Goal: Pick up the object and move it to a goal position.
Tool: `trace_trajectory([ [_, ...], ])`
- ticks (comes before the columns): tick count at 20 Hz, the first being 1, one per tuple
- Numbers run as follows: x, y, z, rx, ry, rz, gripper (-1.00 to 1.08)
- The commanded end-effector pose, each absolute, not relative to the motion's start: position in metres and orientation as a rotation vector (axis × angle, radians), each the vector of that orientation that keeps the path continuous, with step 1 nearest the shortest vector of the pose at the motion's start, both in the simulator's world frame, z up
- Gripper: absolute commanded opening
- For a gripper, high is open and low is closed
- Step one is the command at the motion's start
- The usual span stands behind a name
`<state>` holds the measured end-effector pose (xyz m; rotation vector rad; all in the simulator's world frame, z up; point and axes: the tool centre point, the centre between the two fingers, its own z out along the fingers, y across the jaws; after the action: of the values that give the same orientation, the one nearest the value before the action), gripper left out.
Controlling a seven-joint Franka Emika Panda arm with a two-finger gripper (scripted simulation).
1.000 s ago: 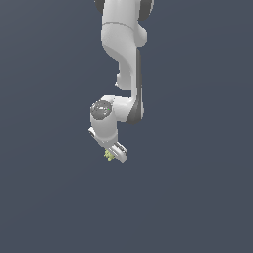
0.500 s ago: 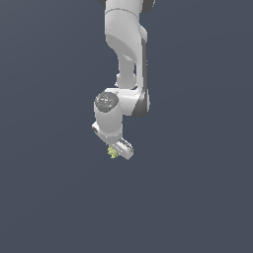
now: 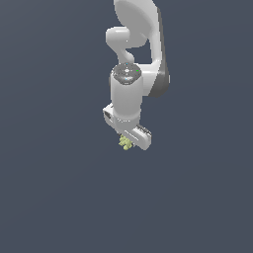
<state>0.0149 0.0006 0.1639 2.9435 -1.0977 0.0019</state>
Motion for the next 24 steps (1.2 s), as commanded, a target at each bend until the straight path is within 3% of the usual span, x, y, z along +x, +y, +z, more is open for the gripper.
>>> trace_trajectory([
  [1, 0.015, 0.018, 0.191, 2.942, -1.098, 0.002, -1.00],
  [15, 0.023, 0.113, 0.336, 2.941, -1.099, 0.003, -1.00],
  [24, 0.029, 0.159, 0.405, 2.942, -1.098, 0.001, -1.00],
])
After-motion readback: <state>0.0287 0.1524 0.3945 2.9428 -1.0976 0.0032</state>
